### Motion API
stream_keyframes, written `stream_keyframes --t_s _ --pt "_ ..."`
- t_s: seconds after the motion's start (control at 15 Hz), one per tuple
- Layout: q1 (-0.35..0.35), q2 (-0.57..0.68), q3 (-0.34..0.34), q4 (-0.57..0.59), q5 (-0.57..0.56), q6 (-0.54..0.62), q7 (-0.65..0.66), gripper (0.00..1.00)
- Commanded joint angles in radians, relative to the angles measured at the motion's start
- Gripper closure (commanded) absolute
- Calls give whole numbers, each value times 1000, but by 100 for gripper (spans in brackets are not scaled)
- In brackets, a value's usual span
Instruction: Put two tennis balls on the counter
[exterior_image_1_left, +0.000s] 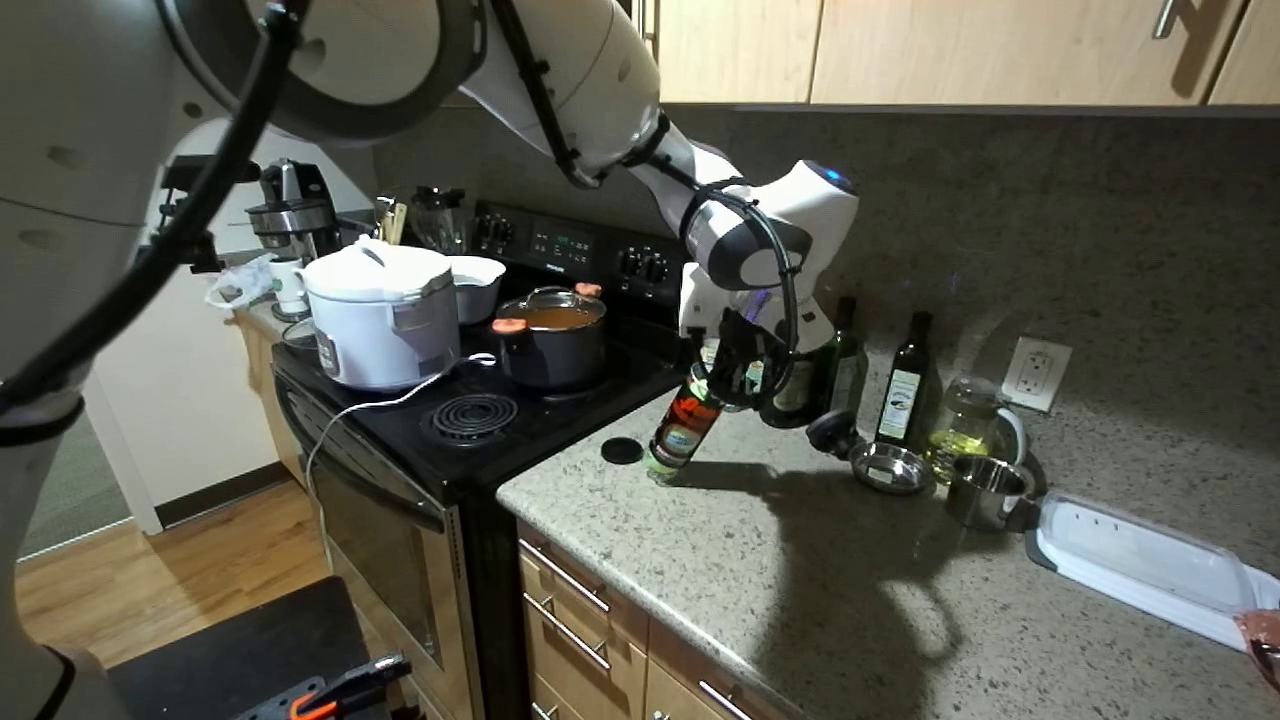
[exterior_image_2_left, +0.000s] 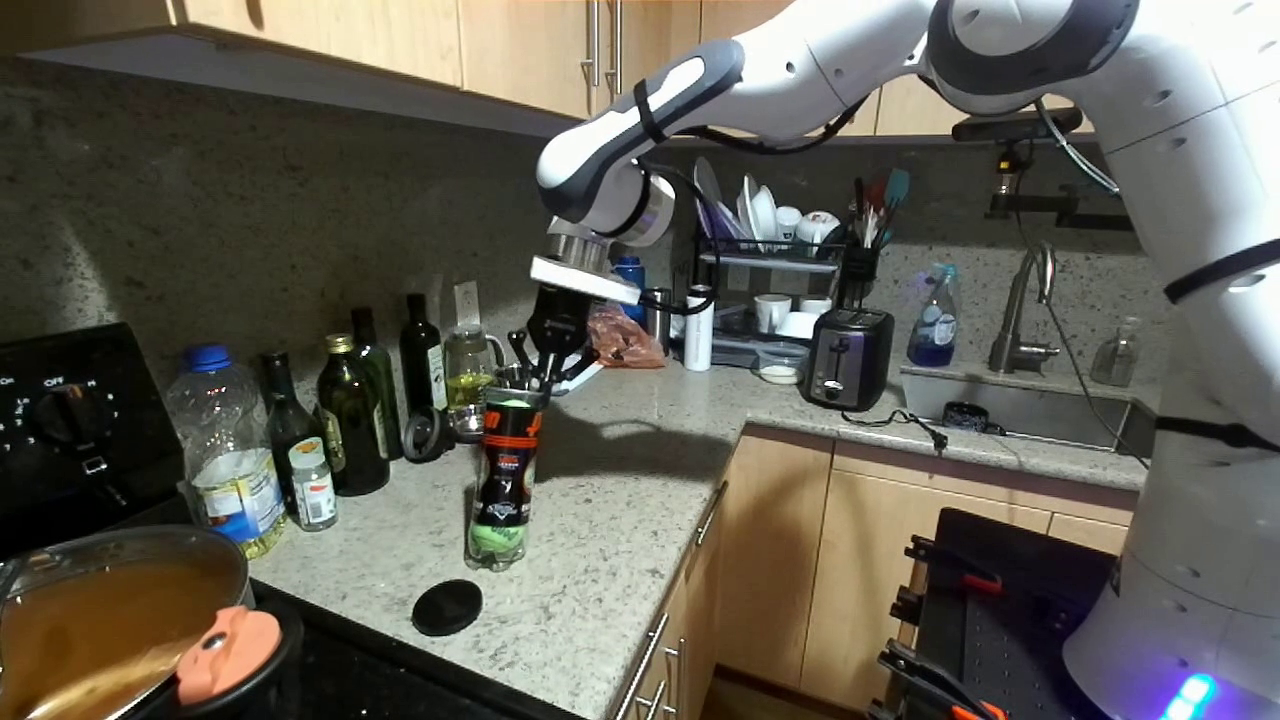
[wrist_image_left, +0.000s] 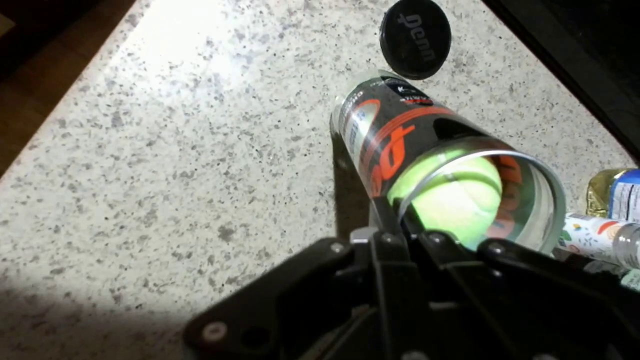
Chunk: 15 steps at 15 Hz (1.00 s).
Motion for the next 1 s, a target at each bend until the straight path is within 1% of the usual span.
stream_keyframes --t_s 0.0,0.53,0.93 --pt "-31 -19 4 -23 74 -38 5 99" --pt "-75 9 -16 -31 145 -84 22 99" --pt "-103 52 -15 -26 237 -128 2 99"
